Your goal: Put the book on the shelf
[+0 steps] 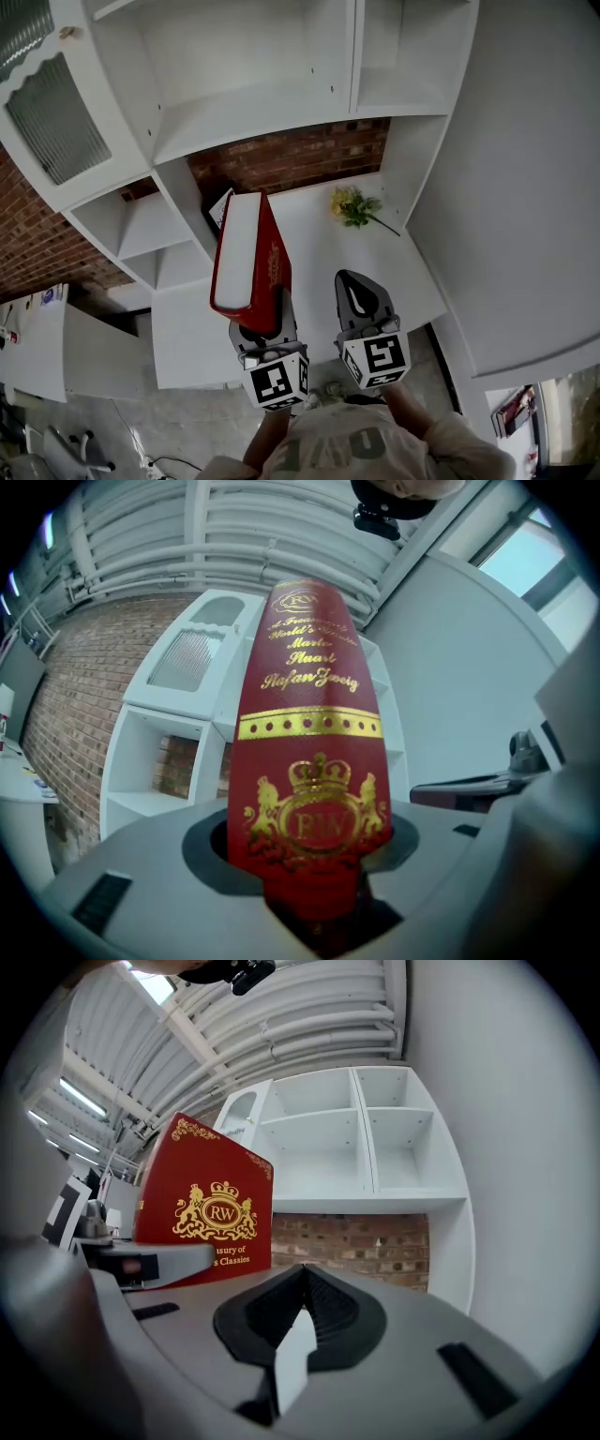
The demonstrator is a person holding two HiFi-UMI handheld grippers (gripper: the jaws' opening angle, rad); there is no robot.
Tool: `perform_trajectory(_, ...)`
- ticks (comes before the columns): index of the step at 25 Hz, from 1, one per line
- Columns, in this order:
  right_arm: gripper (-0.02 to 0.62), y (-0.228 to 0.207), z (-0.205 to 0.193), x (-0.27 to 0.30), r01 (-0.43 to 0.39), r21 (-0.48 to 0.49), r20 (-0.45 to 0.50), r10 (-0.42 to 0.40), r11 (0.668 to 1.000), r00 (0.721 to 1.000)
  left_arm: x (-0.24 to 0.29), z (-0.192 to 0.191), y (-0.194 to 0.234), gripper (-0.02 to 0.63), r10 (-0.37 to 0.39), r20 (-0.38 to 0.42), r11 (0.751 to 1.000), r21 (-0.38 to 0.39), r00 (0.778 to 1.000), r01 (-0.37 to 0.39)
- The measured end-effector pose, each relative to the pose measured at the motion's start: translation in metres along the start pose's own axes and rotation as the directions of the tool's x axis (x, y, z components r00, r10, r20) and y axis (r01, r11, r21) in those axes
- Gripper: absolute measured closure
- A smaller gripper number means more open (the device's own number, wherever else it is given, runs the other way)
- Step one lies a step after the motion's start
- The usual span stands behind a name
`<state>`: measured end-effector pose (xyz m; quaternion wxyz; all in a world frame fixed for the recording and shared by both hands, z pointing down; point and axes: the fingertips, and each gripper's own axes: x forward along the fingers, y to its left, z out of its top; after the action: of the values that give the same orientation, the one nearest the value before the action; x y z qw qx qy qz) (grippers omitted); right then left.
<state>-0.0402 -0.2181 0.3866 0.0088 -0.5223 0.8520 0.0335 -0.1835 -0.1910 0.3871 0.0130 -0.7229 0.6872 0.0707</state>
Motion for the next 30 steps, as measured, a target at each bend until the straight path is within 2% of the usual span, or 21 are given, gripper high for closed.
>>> perform_trajectory(4, 0.58, -0.008, 0.002, 0.004, -0.028, 0.006, -0.012, 0.028, 1.0, 1.0, 0.005, 0.008, -0.013, 0.367, 0.012, 0.023, 1.0, 0.015, 1.0, -0.012)
perform_trajectory(7, 0.58, -0.013, 0.0, 0.004, -0.037, 0.047, -0.02, 0.038, 0.998, 0.999, 0.011, 0.014, -0.019, 0.367, 0.027, 0.018, 1.0, 0.012, 0.999, -0.028)
perform_trajectory(11, 0.58, -0.021, -0.002, 0.0, -0.007, 0.114, -0.023, 0.009, 0.993, 1.0, 0.019, 0.02, -0.027, 0.367, 0.04, 0.01, 0.999, 0.019, 0.999, -0.04)
perform_trajectory(14, 0.58, -0.026, 0.0, -0.004, 0.007, 0.12, -0.02, -0.005, 0.993, 1.0, 0.028, 0.03, -0.034, 0.367, 0.028, 0.016, 1.0, 0.0, 0.999, -0.028)
perform_trajectory(16, 0.58, -0.03, 0.002, -0.008, 0.011, 0.114, -0.023, -0.008, 0.993, 1.0, 0.037, 0.037, -0.036, 0.367, 0.041, -0.014, 0.999, -0.008, 0.999, -0.042)
perform_trajectory(18, 0.58, -0.036, 0.005, -0.012, 0.014, 0.094, -0.03, -0.012, 0.995, 0.999, 0.047, 0.05, -0.039, 0.367, 0.06, -0.039, 0.998, 0.003, 0.997, -0.06)
perform_trajectory(22, 0.58, -0.048, 0.014, -0.019, 0.027, 0.05, -0.033, -0.026, 0.998, 0.999, 0.063, 0.095, -0.041, 0.367, 0.066, 0.011, 0.997, 0.039, 0.998, -0.067)
perform_trajectory(25, 0.58, -0.051, 0.018, -0.022, 0.024, 0.038, -0.038, -0.022, 0.999, 0.999, 0.078, 0.12, -0.046, 0.367, 0.034, 0.008, 0.999, 0.008, 0.999, -0.034)
perform_trajectory(30, 0.58, -0.052, 0.02, -0.026, 0.013, 0.044, -0.031, -0.011, 0.999, 0.999, 0.099, 0.158, -0.054, 0.367, 0.069, 0.049, 0.997, 0.042, 0.996, -0.071)
